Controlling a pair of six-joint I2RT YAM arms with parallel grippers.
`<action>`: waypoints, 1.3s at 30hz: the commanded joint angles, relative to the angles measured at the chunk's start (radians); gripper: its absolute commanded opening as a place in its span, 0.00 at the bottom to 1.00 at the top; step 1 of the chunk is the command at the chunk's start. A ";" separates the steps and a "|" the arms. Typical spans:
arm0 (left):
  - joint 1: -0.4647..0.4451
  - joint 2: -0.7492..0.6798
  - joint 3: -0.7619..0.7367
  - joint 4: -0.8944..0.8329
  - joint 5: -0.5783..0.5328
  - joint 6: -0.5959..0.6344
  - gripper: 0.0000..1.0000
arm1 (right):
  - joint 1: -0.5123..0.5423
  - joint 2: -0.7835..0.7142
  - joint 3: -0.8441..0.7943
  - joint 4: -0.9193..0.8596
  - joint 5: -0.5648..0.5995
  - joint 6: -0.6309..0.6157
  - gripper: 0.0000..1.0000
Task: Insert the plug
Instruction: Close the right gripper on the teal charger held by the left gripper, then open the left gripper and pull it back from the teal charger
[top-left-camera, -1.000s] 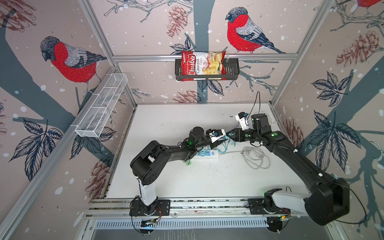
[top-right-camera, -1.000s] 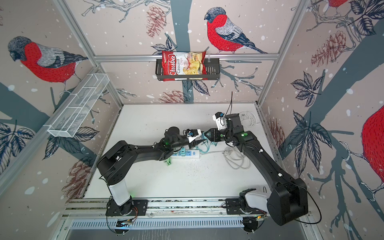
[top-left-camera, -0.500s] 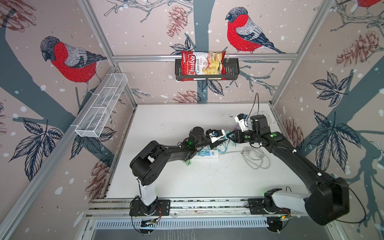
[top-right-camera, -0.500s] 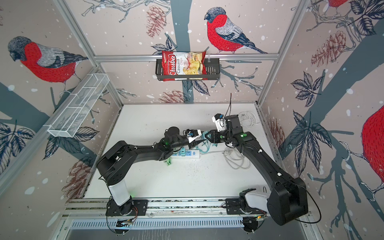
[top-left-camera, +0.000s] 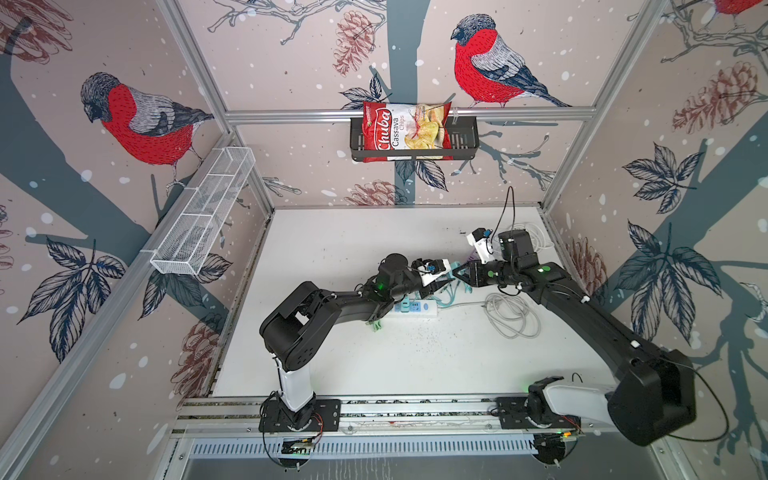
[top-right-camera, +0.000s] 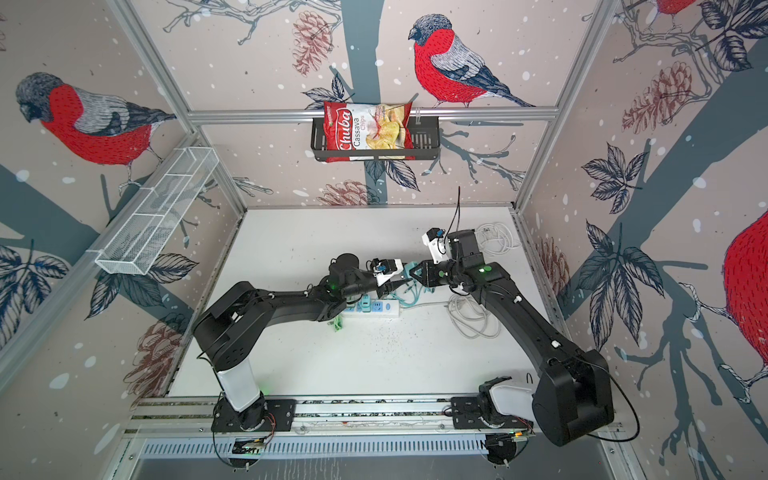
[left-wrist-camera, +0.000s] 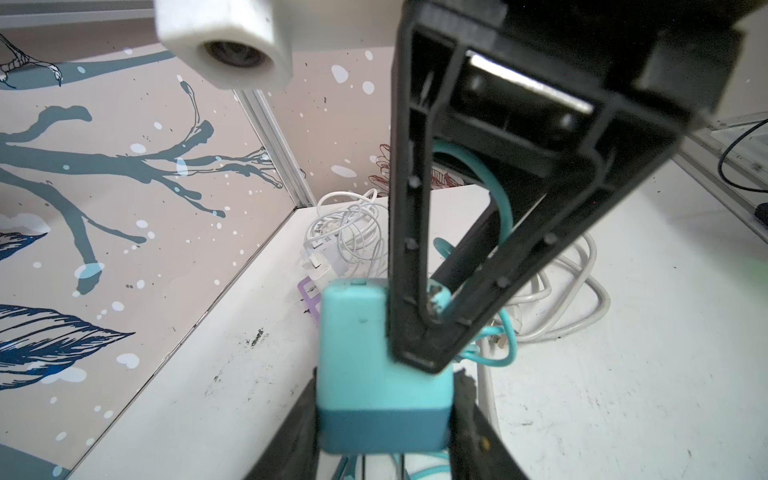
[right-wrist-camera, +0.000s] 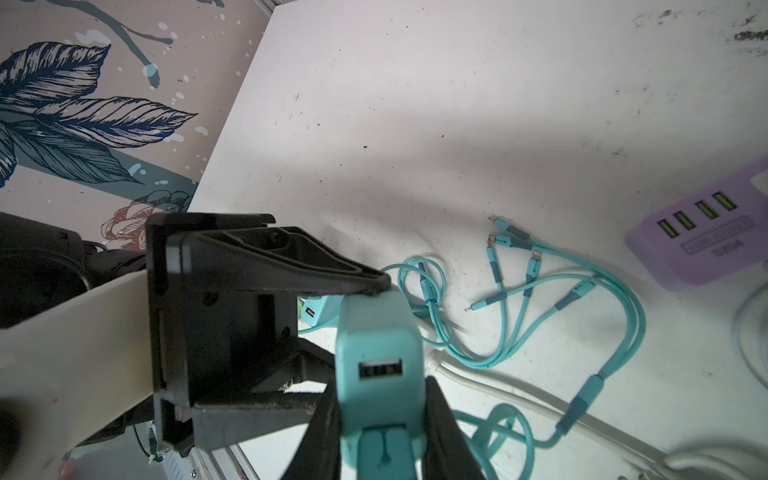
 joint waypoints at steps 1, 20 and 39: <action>-0.003 -0.011 0.002 0.030 -0.004 -0.003 0.31 | -0.003 -0.007 -0.002 0.014 -0.008 0.008 0.20; -0.003 -0.149 -0.037 -0.038 -0.186 -0.057 0.70 | -0.061 -0.124 -0.028 -0.009 0.065 0.029 0.12; -0.003 -0.476 -0.260 -0.337 -0.573 -0.312 0.69 | -0.043 -0.214 -0.110 -0.079 0.192 0.025 0.13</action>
